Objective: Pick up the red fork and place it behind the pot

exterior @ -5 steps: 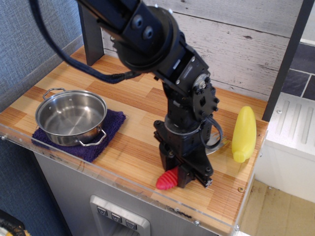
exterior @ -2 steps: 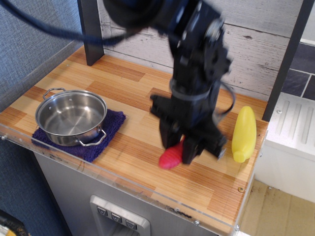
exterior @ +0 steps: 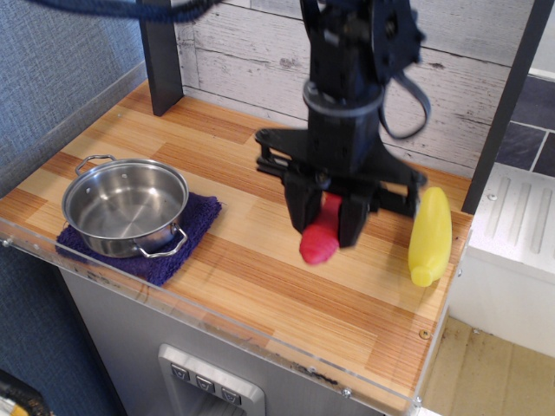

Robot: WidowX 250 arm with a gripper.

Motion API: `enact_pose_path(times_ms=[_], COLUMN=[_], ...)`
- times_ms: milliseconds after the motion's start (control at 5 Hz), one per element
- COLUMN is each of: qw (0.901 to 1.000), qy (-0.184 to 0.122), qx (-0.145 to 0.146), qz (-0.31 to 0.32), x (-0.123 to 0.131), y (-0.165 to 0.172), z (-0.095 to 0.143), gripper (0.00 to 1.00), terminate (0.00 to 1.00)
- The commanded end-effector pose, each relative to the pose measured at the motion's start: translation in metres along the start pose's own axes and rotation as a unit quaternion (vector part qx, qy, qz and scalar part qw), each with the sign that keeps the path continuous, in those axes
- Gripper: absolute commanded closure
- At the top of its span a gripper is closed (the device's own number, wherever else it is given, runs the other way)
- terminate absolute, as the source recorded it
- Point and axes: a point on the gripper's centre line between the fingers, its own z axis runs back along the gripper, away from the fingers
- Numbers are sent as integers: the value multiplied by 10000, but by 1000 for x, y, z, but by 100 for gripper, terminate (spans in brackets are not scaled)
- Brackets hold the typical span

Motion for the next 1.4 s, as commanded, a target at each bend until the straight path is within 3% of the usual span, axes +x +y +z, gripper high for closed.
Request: enact_pose_path(times_ms=[0, 200, 600, 800, 1000, 1200], qw=[9836, 9625, 9085, 8812, 8603, 8289], qy=[-514, -770, -991, -996, -978, -992], qx=[-183, -28, 116, 237, 261, 185], qz=[1718, 2601, 4057, 4615, 4997, 5502], x=[28, 35, 58, 67, 78, 87], y=[34, 52, 81, 91, 98, 111], z=[19, 19, 7, -4, -18, -37], gripper=[100, 100, 100, 100, 100, 100], terminate=[0, 0, 0, 0, 0, 0])
